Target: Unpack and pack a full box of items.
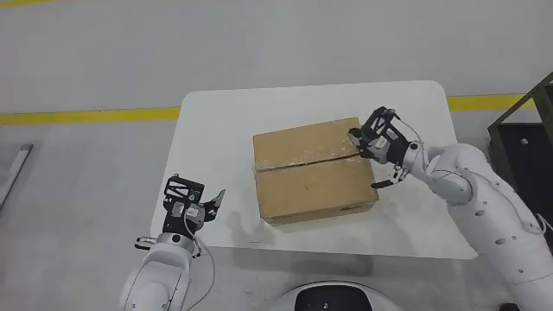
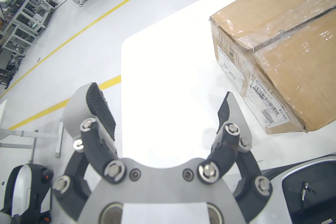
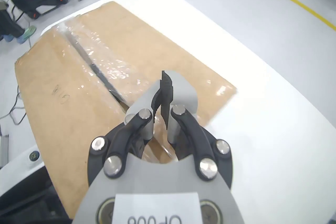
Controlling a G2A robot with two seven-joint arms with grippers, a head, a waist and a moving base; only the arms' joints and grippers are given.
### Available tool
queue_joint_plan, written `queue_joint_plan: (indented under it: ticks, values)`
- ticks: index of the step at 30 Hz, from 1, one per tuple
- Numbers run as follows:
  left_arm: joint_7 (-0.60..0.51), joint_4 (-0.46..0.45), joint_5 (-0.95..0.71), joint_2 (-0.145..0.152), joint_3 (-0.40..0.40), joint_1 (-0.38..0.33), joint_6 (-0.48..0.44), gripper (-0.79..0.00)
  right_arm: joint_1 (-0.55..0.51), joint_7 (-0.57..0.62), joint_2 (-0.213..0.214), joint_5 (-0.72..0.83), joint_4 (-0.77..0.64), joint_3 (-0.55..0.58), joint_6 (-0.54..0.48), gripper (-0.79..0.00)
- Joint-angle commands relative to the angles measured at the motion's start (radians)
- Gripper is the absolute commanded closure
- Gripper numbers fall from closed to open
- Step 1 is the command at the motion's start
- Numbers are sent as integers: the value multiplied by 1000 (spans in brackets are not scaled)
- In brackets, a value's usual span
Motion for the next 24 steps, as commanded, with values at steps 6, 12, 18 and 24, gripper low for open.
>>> queue_joint_plan:
  ticks: [6, 12, 18, 24]
  values:
    - [0, 0, 0, 0, 0, 0, 0, -785, -149, -87, 21, -113, -81, 140, 141, 0]
    - [0, 0, 0, 0, 0, 0, 0, -785, -211, -139, 12, -138, -44, 60, 140, 0]
    - [0, 0, 0, 0, 0, 0, 0, -785, -241, -152, 5, -140, -61, -16, 99, 0]
    - [0, 0, 0, 0, 0, 0, 0, -785, -262, -149, 4, -142, -96, -58, 46, 0]
